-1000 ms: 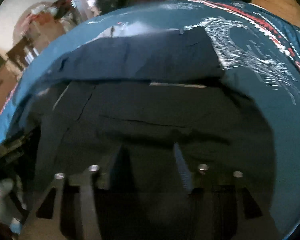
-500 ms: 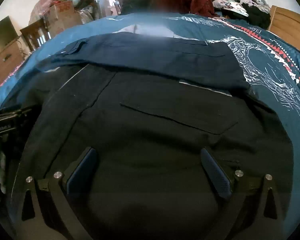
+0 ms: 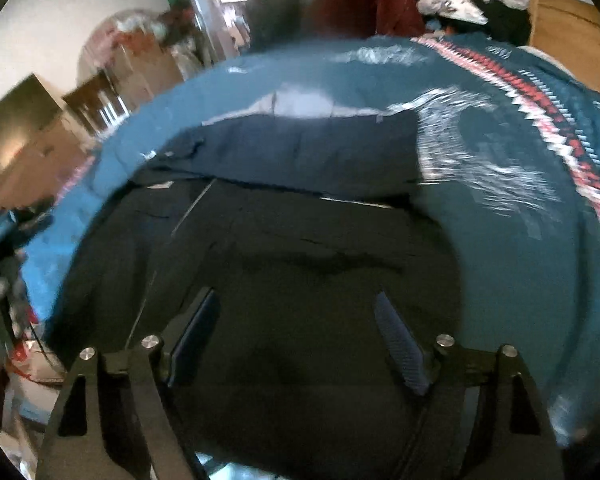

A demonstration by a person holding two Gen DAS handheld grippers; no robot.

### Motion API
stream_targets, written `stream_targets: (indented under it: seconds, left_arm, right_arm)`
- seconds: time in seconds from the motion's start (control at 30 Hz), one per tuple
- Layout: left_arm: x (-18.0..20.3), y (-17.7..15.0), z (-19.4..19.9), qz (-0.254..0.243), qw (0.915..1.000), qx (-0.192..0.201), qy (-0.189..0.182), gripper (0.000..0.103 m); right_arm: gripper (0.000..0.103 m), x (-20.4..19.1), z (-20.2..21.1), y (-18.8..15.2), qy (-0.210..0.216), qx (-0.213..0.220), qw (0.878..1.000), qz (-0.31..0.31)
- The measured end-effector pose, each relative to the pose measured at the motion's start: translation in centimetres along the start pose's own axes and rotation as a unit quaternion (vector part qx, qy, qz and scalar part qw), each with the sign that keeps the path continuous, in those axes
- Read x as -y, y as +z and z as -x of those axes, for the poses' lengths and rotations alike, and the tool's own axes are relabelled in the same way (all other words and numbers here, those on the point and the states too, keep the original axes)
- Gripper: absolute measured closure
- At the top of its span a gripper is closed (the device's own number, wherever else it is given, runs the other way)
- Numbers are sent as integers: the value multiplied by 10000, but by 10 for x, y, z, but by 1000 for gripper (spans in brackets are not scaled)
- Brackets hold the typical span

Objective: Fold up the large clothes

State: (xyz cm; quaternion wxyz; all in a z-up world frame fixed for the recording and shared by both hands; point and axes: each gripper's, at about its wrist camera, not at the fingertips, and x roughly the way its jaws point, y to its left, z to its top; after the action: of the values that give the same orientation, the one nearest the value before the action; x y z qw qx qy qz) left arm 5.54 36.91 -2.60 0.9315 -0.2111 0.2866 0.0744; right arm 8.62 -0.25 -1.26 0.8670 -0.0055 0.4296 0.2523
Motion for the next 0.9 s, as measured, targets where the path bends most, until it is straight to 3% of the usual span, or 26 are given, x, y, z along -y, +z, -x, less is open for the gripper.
stream_targets:
  seconds: [0.1, 0.2, 0.3, 0.37, 0.43, 0.53, 0.7, 0.9]
  left_arm:
    - [-36, 9, 64, 294, 9986, 213, -397, 4]
    - [-67, -4, 93, 295, 9968, -157, -722, 1]
    - [-74, -27, 77, 218, 9945, -675, -774, 2]
    - [-78, -44, 54, 350, 9903, -1080, -805, 9]
    - [-83, -57, 33, 523, 9865, -1345, -772, 24]
    - [-85, -64, 21, 694, 9841, -1442, -775, 26]
    - [-92, -70, 23, 683, 9810, -1594, -864, 26]
    - [-95, -73, 28, 584, 9803, -1672, -875, 26]
  right_arm:
    - [18, 17, 50, -27, -41, -104, 9999, 14]
    - [18, 42, 75, -58, 143, -467, 9983, -303]
    - [19, 67, 67, -85, 399, -921, 9916, -809]
    - [23, 79, 47, -106, 648, -1349, 9814, -1204]
    - [31, 86, 24, -124, 867, -1743, 9702, -1443]
    - [31, 89, -1, -142, 1023, -2150, 9574, -1637]
    - [30, 88, -35, -151, 730, -2496, 9534, -1530]
    - [30, 83, -59, -150, 322, -2571, 9594, -1113]
